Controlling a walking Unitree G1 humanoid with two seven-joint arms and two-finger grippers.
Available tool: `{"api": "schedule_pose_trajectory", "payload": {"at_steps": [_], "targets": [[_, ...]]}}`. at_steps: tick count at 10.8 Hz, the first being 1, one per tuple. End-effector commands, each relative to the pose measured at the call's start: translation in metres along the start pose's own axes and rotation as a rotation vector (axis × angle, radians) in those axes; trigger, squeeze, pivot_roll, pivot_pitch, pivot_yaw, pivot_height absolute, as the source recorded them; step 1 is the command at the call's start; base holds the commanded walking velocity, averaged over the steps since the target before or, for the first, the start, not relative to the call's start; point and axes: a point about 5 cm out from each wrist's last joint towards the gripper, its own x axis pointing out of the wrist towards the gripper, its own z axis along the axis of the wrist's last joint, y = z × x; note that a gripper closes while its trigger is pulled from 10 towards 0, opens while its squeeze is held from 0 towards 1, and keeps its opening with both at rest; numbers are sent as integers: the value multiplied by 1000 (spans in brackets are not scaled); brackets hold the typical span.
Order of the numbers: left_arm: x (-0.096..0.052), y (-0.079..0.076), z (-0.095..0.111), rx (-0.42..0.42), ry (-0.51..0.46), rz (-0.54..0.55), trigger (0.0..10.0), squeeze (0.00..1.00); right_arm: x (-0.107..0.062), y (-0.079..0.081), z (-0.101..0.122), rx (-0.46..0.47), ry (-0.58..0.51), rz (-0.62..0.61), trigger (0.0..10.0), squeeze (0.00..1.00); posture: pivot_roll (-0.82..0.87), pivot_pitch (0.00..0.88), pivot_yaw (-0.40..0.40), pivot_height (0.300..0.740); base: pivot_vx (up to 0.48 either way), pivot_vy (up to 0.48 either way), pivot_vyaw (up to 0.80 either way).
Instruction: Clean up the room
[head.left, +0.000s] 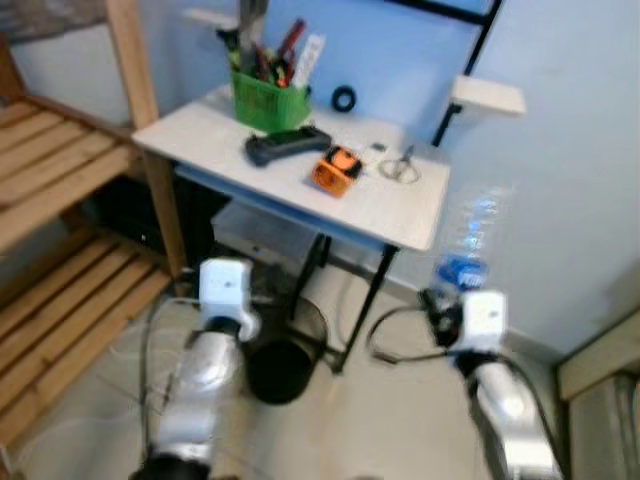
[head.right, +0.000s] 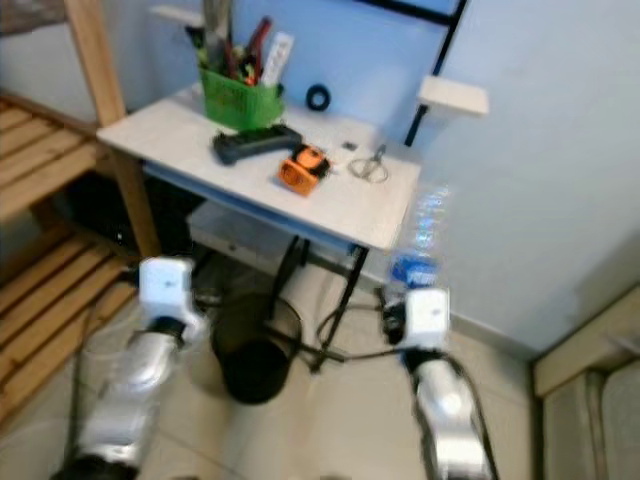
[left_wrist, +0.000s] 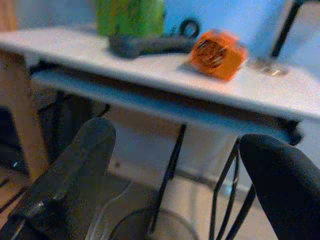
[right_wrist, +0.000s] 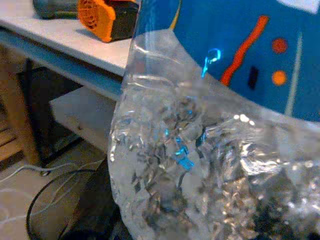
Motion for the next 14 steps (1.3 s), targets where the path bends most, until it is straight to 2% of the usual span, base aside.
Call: {"api": "schedule_pose_trajectory", "payload": {"at_steps": [1, 2, 3, 5, 6, 8, 11, 12, 14], "targets": [[3, -7, 2, -29, 5, -18, 10000, 0, -2, -10, 1, -32, 7, -13, 10000, 0, 59, 0, -92, 740, 0, -446, 0], [5, 1, -1, -26, 42, 43, 10000, 0, 4, -11, 4, -47, 4, -26, 10000, 0, 59, 0, -84, 740, 0, 0, 0], [7, 4, 1, -12, 40, 50, 10000, 0, 14, -15, 13, -47, -5, -46, 10000, 0, 57, 0, -81, 740, 0, 0, 0], [7, 3, 4, -12, 27, 43, 10000, 0, 21, -19, 20, -81, -5, -25, 10000, 0, 54, 0, -89, 740, 0, 0, 0], [7, 3, 4, -14, 26, 44, 10000, 0, 22, -20, 20, -83, -3, -21, 10000, 0, 54, 0, -89, 740, 0, 0, 0], [6, -2, 5, 4, 18, 34, 10000, 0, 22, -18, 12, -99, 41, 24, 10000, 0, 67, 0, -112, 740, 0, 0, 753], [10, 0, 10, 24, 10, 62, 10000, 0, 25, -11, 9, -123, 67, 65, 10000, 0, 65, 0, -126, 740, 0, 0, 735], [9, 0, 8, 32, 14, 57, 10000, 0, 26, -17, 7, -92, 80, 16, 10000, 0, 62, 0, -121, 740, 0, 0, 0], [1, -6, 7, -7, 2, 7, 10000, 0, 22, -17, 5, -71, 68, -13, 10000, 0, 46, 0, -102, 740, 0, 0, 0]]}}
